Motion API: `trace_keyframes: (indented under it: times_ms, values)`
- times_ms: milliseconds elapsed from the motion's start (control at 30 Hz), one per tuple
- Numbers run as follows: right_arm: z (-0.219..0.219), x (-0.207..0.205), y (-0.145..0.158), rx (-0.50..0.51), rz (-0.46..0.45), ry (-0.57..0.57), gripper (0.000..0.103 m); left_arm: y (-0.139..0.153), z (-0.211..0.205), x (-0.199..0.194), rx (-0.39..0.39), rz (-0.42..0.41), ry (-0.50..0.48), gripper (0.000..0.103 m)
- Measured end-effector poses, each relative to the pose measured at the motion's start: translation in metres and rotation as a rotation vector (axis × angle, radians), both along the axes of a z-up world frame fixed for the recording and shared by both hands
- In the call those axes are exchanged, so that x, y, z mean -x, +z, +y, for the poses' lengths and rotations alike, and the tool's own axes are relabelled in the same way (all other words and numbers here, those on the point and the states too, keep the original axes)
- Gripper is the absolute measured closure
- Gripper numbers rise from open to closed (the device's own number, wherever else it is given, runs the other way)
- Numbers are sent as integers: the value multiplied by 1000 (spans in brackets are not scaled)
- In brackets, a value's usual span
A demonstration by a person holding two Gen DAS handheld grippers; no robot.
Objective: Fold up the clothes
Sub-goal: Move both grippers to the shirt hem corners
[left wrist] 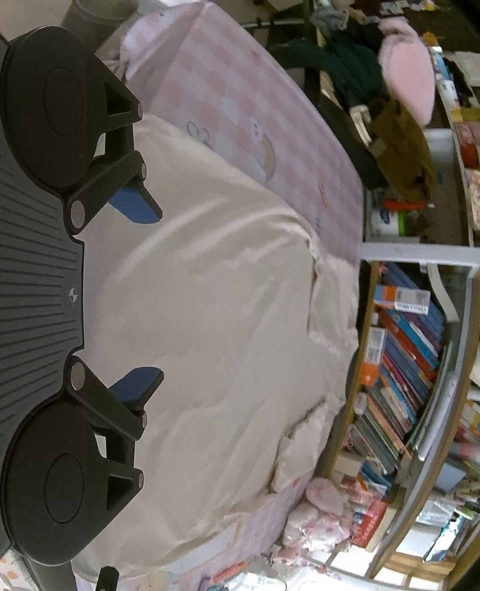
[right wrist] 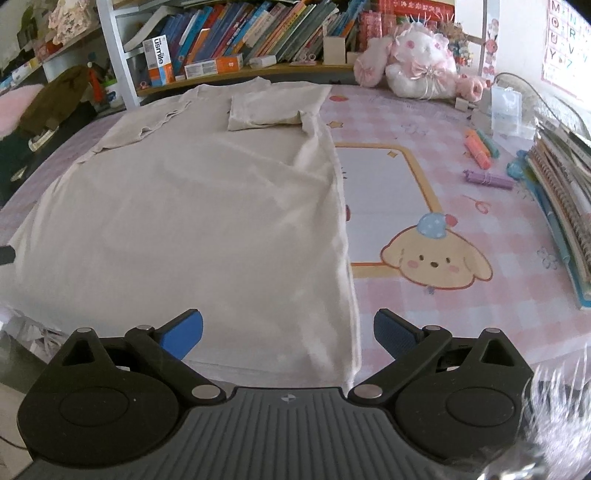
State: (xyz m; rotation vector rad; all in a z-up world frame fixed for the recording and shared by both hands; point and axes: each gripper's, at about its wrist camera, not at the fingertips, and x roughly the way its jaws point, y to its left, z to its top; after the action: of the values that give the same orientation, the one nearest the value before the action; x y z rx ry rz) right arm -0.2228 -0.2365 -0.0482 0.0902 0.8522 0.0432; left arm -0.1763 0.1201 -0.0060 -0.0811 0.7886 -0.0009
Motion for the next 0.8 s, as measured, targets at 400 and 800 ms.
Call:
trace_keyframes:
  times_ms: [400, 800]
  values:
    - [1, 1, -7, -52, 100, -61, 15, -16, 61, 5, 75, 84, 73, 21]
    - [-42, -3, -12, -227, 216, -160, 32, -33, 137, -19, 161, 157, 172, 34]
